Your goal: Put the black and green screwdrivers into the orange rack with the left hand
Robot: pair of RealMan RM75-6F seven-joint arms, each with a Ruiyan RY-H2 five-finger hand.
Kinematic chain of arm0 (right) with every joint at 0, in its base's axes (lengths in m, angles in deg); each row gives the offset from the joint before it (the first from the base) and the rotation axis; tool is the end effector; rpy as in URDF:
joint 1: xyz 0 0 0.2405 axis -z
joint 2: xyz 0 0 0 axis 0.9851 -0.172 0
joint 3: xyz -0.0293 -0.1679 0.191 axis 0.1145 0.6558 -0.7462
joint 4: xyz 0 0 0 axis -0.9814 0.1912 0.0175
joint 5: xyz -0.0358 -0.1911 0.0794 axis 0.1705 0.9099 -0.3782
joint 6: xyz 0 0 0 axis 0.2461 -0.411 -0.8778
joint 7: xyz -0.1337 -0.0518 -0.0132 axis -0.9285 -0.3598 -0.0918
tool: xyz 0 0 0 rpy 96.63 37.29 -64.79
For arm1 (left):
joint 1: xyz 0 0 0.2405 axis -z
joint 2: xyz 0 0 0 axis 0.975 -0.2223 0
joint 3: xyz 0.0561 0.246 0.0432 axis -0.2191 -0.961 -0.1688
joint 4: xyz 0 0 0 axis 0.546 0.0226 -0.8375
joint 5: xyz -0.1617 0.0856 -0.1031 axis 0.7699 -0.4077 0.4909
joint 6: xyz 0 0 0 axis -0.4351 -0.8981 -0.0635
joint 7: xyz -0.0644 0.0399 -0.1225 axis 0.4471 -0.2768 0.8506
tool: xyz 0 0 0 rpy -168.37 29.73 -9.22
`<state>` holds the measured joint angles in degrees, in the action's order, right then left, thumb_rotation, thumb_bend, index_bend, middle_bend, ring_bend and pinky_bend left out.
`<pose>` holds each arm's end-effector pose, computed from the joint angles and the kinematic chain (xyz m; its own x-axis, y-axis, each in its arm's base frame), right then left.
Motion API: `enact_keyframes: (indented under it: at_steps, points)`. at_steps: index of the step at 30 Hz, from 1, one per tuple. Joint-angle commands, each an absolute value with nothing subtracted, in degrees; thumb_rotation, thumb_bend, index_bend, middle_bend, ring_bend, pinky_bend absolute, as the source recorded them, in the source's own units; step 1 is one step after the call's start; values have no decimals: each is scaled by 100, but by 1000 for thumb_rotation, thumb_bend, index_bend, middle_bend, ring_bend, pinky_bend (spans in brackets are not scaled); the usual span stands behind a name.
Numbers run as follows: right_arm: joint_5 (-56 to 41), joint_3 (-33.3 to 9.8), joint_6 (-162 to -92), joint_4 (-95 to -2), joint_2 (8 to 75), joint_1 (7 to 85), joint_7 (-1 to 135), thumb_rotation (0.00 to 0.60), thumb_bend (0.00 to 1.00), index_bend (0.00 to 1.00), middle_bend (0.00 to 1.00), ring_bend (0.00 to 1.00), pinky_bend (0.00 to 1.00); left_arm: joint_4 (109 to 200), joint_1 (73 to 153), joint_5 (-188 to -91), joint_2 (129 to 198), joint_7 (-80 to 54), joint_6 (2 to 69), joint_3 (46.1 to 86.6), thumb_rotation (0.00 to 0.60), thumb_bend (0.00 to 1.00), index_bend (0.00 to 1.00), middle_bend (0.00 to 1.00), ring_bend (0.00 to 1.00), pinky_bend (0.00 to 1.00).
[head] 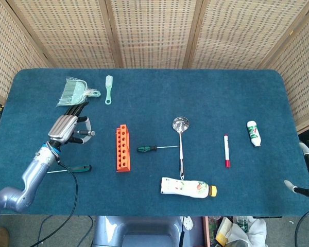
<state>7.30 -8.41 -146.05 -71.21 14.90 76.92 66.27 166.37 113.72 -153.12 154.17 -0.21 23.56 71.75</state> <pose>-0.3216 -0.1844 0.2054 0.4067 0.0221 0.9133 -0.9049 0.1467 0.3994 -0.1955 0.3643 0.0788 0.1708 0.2647 0.9491 0.9569 -0.2743 -0.0957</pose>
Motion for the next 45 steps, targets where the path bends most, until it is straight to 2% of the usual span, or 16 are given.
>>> enact_keyframes:
  at_steps: [1, 7, 15, 27, 45]
  points:
    - [756, -835, -14621, -7128, 1470, 7702, 6667, 600, 0, 0, 0, 0, 0, 18025, 11036, -16027, 14392, 1681, 2883, 7345, 600, 406, 691, 0, 0, 0]
    - [782, -833, -14630, -7133, 1444, 7708, 6728, 600, 0, 0, 0, 0, 0, 18606, 11025, -16825, 14162, 3312, 3243, 7233, 600, 410, 691, 0, 0, 0]
    - [825, -821, -14650, -7112, 1415, 7724, 6813, 600, 0, 0, 0, 0, 0, 18461, 11285, -17012, 14729, 4331, 3195, 6959, 600, 425, 694, 0, 0, 0]
    - [783, -830, -14580, -7082, 1372, 7712, 6946, 600, 0, 0, 0, 0, 0, 17860, 11546, -16732, 15586, 4704, 3029, 6741, 600, 461, 694, 0, 0, 0]
    - [766, -834, -14527, -7051, 1350, 7691, 7017, 600, 0, 0, 0, 0, 0, 17685, 11664, -16548, 15663, 5046, 2892, 6611, 600, 502, 694, 0, 0, 0]
